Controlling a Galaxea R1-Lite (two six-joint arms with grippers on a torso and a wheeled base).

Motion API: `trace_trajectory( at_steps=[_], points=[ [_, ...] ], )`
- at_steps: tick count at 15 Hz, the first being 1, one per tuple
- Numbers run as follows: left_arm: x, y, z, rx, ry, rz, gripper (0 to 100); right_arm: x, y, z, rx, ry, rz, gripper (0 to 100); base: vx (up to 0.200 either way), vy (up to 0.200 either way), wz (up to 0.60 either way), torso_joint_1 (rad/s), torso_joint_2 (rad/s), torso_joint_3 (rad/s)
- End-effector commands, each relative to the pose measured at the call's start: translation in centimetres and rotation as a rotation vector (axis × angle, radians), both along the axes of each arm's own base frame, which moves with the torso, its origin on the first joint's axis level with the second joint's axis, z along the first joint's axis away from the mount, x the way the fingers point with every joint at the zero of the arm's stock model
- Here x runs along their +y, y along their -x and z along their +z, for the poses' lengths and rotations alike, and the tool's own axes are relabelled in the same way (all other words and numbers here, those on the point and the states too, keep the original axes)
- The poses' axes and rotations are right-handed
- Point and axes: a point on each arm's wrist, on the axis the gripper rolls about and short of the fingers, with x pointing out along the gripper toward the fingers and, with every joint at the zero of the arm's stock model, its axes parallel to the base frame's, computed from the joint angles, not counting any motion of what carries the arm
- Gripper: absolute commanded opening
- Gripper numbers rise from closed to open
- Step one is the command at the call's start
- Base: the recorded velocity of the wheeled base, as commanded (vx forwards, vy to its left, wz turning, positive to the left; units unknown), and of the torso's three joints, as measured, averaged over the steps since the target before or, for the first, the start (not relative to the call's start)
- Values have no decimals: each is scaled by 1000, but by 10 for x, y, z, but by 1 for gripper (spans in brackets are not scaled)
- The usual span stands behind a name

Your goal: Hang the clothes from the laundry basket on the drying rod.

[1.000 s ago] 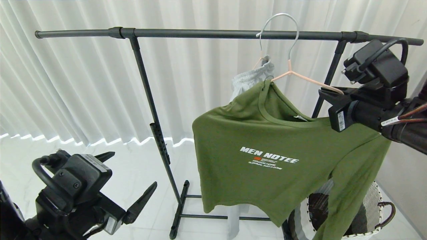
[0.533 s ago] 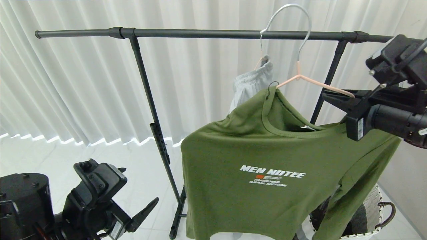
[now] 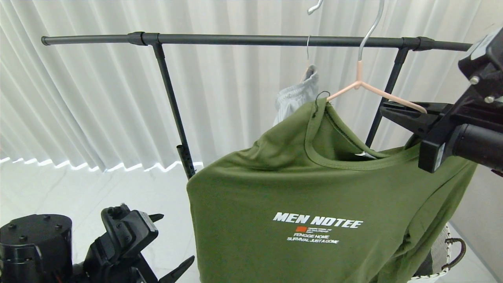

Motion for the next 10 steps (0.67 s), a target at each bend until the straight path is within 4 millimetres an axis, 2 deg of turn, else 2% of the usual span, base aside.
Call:
trace_trajectory(
  at_steps=[1,6,10],
  points=[
    [1,4,0,1,13,-28,100,1,2,0,-1,-1,7,0,0,0,0,0,0,0],
    [7,21,-7,-3,-12,-63,100,3,0,0,0,0,7,0,0,0,0,0,0,0],
    [2,8,-3,-7,-9,-61,100,7,7,1,-3,-3,45,0,0,0,0,0,0,0]
  ],
)
